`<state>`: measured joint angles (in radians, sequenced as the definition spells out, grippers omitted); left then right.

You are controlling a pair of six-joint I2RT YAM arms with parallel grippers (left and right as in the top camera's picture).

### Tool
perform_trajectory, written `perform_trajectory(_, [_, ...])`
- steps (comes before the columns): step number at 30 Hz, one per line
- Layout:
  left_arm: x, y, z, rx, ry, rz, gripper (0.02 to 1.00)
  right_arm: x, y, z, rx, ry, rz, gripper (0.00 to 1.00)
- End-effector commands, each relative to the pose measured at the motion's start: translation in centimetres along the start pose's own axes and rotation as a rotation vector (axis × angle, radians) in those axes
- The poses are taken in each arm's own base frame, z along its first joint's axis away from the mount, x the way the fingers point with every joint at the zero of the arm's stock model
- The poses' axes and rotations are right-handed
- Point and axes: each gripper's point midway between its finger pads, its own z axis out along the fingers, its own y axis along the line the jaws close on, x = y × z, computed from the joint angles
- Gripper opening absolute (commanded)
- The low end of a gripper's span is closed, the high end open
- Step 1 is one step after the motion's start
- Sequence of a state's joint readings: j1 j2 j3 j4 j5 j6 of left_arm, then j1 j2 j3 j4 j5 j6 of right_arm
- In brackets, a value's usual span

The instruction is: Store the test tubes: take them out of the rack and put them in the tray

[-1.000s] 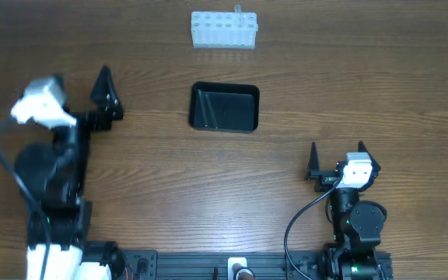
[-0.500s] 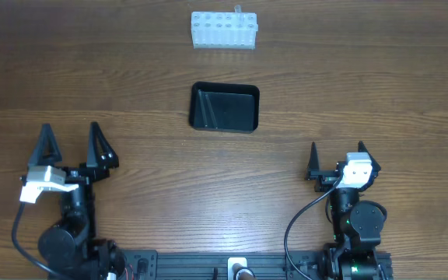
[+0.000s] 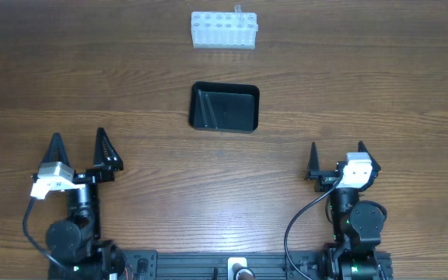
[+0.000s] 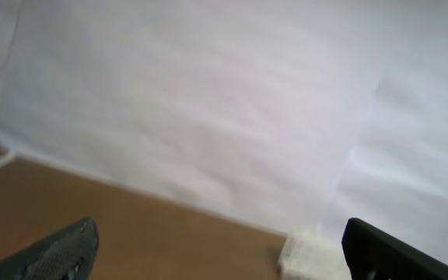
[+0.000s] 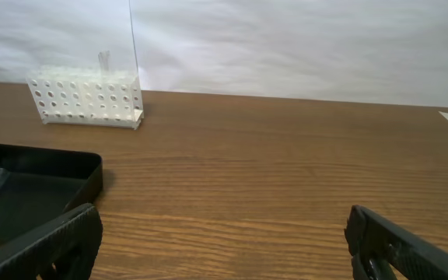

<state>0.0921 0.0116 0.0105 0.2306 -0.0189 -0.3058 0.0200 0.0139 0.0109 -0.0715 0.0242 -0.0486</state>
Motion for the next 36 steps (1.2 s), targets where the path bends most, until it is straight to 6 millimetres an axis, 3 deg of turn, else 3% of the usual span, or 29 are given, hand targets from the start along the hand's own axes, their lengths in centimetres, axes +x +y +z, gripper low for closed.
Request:
perform_trajectory(1, [1.7, 1.6, -0.2, -0.08, 0.06, 0.016, 0.998, 0.2, -0.1, 0.0, 0.002, 0.0, 0.007, 0.991])
perform_trajectory(12, [5.6, 5.2, -1.3, -0.262, 0.214, 0.047, 0.996, 0.1, -0.1, 0.0, 0.002, 0.0, 0.007, 0.993])
perform_trajectory(20, [5.6, 5.2, -1.3, -0.242, 0.239, 0.223, 0.996, 0.2, -0.1, 0.0, 0.002, 0.0, 0.007, 0.993])
perform_trajectory(36, [5.8, 4.7, -1.2, -0.21, 0.246, 0.22, 0.998, 0.2, -0.1, 0.0, 0.002, 0.0, 0.007, 0.991])
